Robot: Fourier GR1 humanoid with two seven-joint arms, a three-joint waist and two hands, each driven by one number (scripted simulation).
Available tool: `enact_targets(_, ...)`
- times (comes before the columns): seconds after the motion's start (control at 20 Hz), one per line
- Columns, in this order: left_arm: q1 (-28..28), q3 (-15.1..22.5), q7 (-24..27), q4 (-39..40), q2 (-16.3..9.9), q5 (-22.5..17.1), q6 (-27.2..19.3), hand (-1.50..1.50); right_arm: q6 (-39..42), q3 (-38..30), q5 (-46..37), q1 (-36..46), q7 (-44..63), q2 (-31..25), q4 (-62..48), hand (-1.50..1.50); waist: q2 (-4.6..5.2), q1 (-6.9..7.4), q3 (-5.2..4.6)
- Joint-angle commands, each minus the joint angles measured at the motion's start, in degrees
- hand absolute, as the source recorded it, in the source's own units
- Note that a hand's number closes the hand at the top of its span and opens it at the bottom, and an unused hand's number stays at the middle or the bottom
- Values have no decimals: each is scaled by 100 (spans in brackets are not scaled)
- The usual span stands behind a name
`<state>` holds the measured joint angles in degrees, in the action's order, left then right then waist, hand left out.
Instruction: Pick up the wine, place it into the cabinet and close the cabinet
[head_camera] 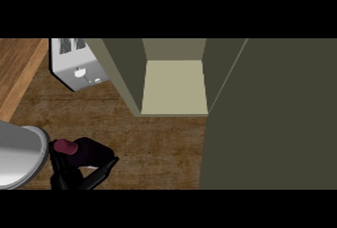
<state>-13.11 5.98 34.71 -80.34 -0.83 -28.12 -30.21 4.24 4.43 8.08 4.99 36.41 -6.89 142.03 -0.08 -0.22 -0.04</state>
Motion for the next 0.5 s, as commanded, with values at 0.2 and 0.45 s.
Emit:
enact_targets(0.2, 560, -278, 414, 879, 81, -217, 375, -150, 81, -514, 830, -108, 501, -191, 819, -150, 2, -3, 4)
enact_targets(0.45, 712, -511, 755, 1328, 66, -419, 779, -150, 77, -423, 600, -16, 338, -80, 653, -150, 3, 8, 3)
